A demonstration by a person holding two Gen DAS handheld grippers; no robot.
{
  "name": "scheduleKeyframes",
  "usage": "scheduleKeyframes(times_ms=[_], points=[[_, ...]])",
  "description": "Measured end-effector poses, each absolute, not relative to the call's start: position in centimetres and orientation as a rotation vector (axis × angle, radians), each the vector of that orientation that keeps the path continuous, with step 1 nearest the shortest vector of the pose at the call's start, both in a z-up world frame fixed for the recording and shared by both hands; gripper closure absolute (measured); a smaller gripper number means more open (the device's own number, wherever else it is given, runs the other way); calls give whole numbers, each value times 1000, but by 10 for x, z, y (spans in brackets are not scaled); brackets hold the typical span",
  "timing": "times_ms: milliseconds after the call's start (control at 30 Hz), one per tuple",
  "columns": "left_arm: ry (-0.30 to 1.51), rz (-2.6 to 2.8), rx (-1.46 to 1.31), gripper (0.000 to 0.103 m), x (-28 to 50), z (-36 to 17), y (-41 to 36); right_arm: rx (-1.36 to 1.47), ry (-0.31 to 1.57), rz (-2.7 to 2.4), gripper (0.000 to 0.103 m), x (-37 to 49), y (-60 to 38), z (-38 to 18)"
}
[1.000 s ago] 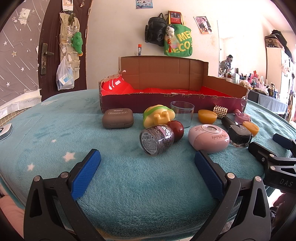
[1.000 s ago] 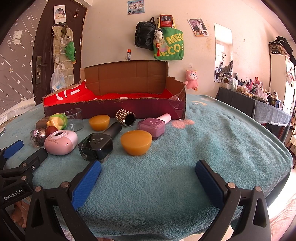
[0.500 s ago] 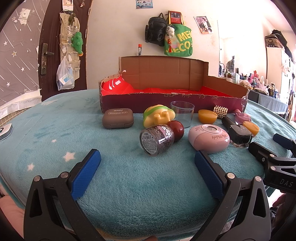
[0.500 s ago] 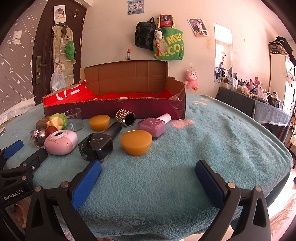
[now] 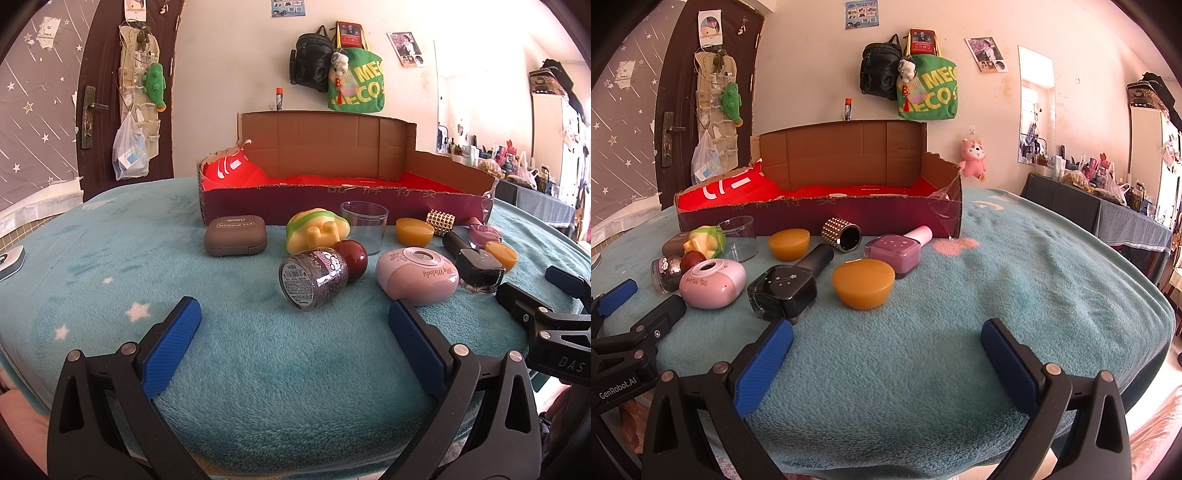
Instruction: Organize rigid objects
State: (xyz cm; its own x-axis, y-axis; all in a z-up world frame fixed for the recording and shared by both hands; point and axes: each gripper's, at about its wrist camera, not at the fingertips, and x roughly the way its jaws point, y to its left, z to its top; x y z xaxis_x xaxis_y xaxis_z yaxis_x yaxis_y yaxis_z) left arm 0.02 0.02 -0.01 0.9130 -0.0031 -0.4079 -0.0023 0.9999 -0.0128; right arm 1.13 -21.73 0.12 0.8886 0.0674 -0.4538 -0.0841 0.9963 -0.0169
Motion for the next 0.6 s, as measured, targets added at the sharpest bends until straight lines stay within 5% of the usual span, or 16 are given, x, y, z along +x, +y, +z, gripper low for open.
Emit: scheduleKeyframes(times_ms=[600], points=[[422, -12, -14, 0, 1, 1, 2, -32, 479, 85, 0, 11, -214, 4]])
